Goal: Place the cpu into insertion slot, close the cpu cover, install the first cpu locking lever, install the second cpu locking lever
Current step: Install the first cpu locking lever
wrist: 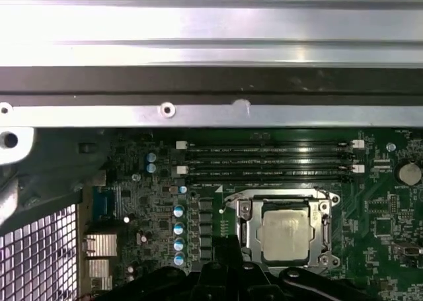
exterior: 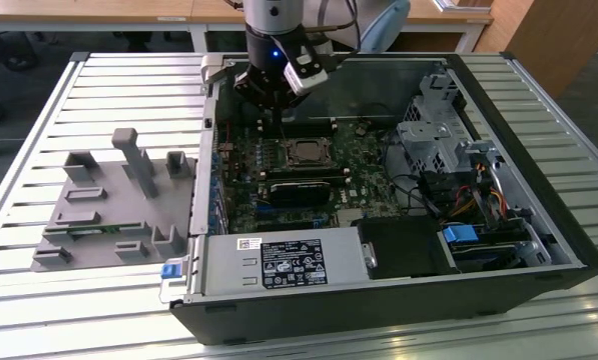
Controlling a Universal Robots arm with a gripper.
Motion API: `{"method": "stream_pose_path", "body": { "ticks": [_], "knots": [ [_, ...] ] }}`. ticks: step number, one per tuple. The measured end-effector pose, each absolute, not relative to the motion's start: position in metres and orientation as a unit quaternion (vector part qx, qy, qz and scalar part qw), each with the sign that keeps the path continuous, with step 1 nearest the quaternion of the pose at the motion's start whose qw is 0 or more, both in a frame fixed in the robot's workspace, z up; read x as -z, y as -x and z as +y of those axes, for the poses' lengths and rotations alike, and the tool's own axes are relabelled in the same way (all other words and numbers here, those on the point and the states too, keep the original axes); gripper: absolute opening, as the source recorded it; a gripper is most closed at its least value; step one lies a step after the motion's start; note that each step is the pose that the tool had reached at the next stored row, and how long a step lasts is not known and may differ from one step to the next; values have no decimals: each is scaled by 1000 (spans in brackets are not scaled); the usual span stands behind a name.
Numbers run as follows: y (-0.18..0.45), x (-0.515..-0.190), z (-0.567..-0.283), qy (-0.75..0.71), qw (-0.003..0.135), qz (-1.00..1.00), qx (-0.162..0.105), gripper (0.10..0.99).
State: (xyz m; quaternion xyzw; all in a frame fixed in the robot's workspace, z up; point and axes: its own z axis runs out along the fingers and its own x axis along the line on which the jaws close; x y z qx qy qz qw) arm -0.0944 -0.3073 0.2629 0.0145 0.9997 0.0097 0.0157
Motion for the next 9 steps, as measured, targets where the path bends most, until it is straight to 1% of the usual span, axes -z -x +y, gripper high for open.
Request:
{"method": "stream_pose_path", "body": {
  "ticks": [9],
  "knots": [
    [103, -258, -301, -15, 16, 1000, -10, 106]
  ]
}}
